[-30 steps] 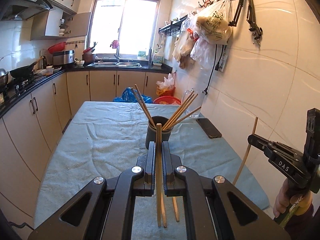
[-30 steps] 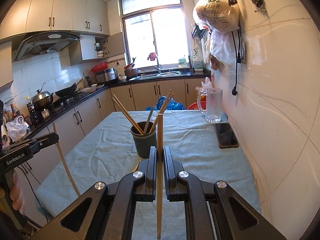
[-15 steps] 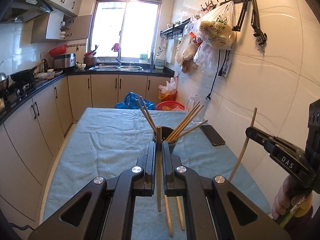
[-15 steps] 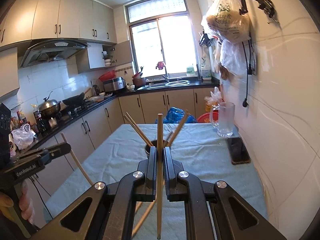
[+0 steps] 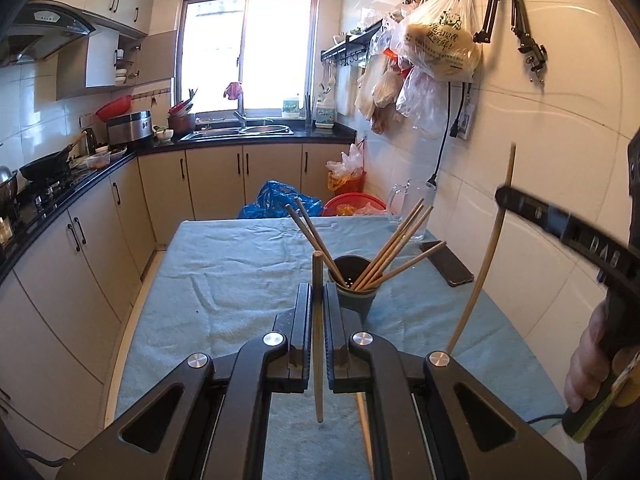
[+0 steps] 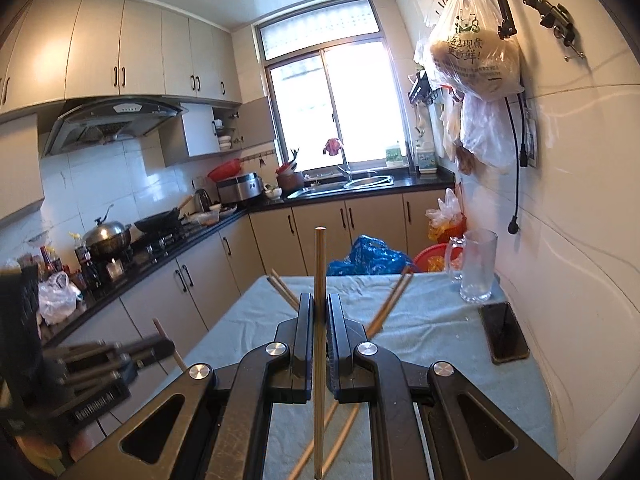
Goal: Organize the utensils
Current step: 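Carry the left tool's chopstick above the holder while the right tool carries its own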
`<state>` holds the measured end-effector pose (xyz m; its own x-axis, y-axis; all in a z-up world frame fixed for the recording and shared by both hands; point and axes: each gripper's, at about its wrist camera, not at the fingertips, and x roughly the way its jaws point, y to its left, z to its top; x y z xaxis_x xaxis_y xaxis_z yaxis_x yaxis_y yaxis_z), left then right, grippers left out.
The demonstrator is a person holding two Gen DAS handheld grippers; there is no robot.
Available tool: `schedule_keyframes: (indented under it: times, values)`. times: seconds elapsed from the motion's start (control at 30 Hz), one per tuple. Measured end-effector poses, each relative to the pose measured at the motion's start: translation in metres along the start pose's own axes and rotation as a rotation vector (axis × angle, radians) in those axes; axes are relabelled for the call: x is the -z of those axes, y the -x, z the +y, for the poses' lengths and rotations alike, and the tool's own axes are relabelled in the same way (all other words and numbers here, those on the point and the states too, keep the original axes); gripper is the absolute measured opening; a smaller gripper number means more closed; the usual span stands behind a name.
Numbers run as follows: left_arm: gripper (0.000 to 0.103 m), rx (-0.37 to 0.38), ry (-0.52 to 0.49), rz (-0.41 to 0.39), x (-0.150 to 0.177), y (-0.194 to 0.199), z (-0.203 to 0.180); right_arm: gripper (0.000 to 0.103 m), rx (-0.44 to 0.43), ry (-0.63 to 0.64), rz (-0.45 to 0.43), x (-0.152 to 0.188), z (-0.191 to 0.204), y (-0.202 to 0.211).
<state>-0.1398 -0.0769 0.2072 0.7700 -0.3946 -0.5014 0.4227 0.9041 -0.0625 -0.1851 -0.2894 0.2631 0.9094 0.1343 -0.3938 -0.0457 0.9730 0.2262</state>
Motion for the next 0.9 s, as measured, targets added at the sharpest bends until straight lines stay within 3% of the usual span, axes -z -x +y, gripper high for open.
schedule_keyframes:
  times: [0.63, 0.9]
  values:
    - [0.005, 0.016, -0.023, 0.017, -0.025, -0.022, 0.002, 0.007, 0.012, 0.001, -0.078, -0.045, -0.002, -0.022]
    - [0.005, 0.047, -0.024, -0.034, -0.054, -0.012, -0.001, 0.007, 0.019, -0.024, -0.106, -0.056, -0.011, -0.033]
